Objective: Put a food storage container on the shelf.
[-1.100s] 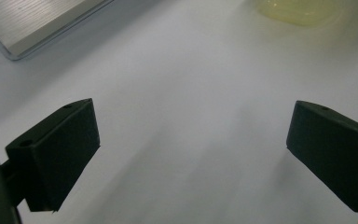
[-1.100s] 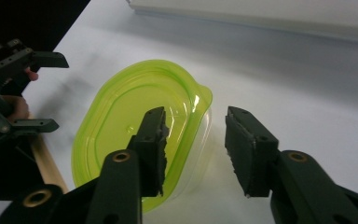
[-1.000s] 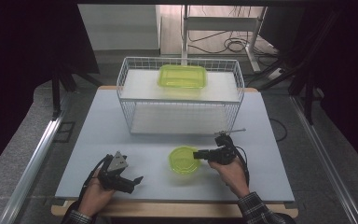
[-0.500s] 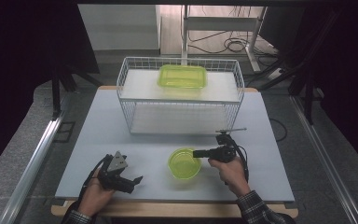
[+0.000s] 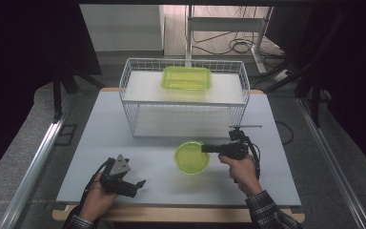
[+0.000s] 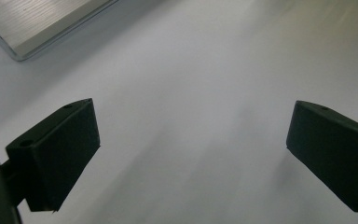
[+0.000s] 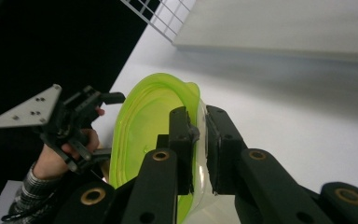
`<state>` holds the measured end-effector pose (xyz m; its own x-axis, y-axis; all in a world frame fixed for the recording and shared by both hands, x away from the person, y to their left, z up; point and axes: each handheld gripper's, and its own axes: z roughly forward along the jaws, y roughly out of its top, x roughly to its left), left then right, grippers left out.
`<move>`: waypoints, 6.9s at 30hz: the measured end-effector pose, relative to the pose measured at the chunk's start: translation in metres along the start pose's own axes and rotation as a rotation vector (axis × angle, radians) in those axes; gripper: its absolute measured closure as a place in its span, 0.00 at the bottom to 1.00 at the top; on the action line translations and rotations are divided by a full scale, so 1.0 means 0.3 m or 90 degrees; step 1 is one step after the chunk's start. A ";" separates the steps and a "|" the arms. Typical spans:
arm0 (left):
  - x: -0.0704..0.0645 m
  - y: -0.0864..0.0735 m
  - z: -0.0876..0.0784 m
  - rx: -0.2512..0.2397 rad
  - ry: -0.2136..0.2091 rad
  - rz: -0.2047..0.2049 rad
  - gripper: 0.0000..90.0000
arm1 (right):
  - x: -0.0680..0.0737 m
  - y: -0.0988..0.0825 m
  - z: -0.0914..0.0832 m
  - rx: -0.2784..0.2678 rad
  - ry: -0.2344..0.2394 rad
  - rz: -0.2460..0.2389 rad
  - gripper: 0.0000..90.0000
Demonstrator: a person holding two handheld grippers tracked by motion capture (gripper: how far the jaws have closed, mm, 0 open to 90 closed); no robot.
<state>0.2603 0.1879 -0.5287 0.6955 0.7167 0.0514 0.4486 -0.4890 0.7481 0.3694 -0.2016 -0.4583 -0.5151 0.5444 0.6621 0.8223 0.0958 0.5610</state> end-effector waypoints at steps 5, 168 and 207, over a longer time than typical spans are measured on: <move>0.001 0.000 -0.002 -0.002 0.001 -0.003 0.03 | 0.016 0.019 -0.016 -0.009 0.004 -0.004 0.90; 0.009 0.001 -0.010 0.000 -0.004 -0.019 0.03 | 0.345 0.718 -0.104 -0.177 -0.196 -0.171 0.32; 0.024 0.000 -0.025 -0.046 -0.029 -0.064 0.03 | 0.329 0.582 -0.115 -0.135 -0.186 -0.271 0.06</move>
<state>0.2611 0.1969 -0.5232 0.6737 0.7369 -0.0551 0.4775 -0.3772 0.7936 0.4538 -0.1599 -0.2778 -0.6782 0.7052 0.2068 0.4733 0.2039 0.8570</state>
